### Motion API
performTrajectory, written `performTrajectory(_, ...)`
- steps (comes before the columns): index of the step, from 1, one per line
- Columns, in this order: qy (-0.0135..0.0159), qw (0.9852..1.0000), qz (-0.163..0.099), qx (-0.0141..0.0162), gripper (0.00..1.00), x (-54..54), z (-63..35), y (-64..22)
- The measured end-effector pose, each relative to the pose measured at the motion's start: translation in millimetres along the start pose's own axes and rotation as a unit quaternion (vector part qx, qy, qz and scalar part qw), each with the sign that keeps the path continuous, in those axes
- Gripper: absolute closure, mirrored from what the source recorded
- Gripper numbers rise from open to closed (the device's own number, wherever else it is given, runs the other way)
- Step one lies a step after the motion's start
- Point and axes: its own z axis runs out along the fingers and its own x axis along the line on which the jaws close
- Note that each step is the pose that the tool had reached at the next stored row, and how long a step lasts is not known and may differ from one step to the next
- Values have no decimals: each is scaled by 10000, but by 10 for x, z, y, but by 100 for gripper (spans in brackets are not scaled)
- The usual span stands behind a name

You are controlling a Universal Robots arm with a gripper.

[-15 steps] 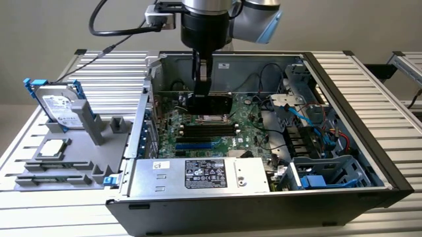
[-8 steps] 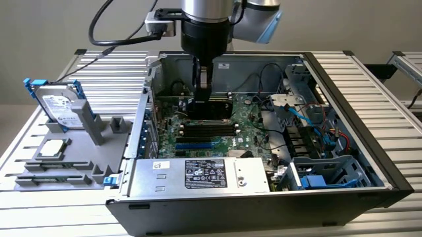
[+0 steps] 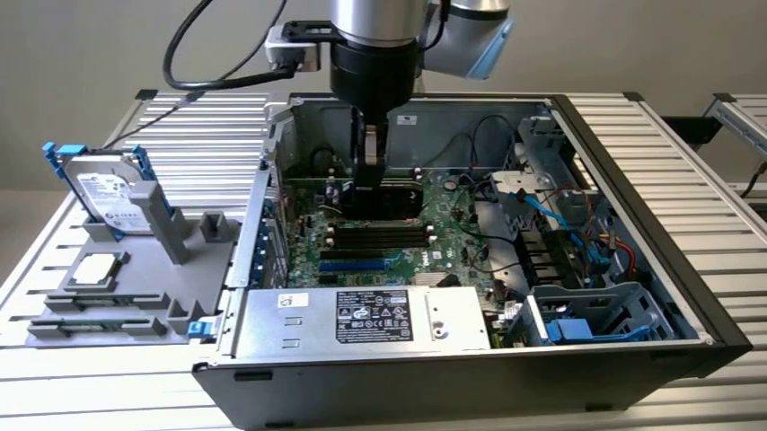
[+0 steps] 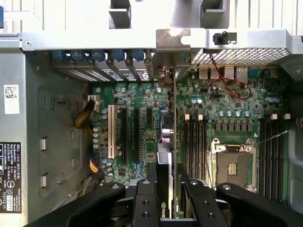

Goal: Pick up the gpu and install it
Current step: 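Insert the gpu into the slot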

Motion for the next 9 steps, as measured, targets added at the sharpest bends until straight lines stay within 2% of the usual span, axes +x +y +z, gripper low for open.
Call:
performTrajectory(5, -28, 10000, -1, 1, 73, -2, 90, -4)
performTrajectory(9, -30, 10000, -1, 3, 73, -4, 164, 25)
